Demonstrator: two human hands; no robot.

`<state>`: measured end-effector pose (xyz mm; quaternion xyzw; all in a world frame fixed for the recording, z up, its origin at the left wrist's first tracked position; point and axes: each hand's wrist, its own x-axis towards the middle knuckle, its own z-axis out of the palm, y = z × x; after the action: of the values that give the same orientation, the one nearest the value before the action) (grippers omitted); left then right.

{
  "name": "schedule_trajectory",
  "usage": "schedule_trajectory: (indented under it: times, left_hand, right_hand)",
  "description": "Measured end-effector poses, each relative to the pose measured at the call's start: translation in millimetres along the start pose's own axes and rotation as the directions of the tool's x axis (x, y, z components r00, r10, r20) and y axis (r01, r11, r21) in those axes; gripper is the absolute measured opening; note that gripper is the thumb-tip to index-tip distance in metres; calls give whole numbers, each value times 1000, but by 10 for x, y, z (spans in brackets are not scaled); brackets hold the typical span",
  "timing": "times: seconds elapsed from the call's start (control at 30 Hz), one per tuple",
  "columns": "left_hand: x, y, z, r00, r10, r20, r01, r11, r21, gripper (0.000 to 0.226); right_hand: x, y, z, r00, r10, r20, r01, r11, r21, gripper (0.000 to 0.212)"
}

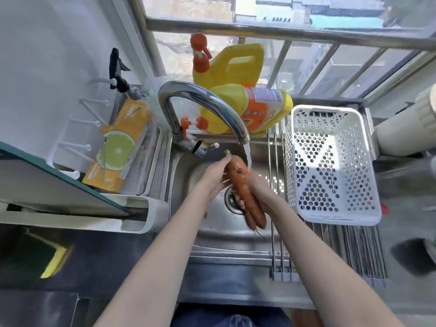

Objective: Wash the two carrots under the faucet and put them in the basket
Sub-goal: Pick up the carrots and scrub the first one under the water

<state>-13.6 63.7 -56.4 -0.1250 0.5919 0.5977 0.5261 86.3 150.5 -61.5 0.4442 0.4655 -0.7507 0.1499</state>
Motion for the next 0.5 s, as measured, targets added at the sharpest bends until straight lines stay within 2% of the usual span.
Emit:
schedule_trajectory:
  times: [0.07, 0.13, 0.23, 0.3, 0.4, 0.5]
  left_hand:
    - [22, 31, 0, 1000, 6, 13, -5, 996, -90, 23]
    - [25, 53, 4, 999, 31, 12, -29, 989, -145, 25]
    - [17, 69, 8, 998, 59, -15, -61, 987, -149, 26]
    - [16, 99, 12, 998, 52, -35, -57, 988, -143, 20]
    - [51, 126, 34, 998, 54, -33, -58, 989, -140, 23]
    - [71, 108, 69, 998, 50, -34, -54, 993, -103, 31]
  right_hand:
    - [-38, -41, 11, 999, 42, 30, -41, 999, -1, 65]
    - [-49, -57, 29, 1000, 1, 4, -1, 998, -67, 68]
    - [-28, -46, 65, 972, -214, -97, 164, 915, -368, 45]
    - [9, -20, 68, 929, -346, -133, 238, 832, -502, 40]
    - [15, -2, 65, 876, -455, -160, 279, 750, -600, 41]
    - [-14, -24, 35, 875, -447, -187, 266, 766, -586, 46]
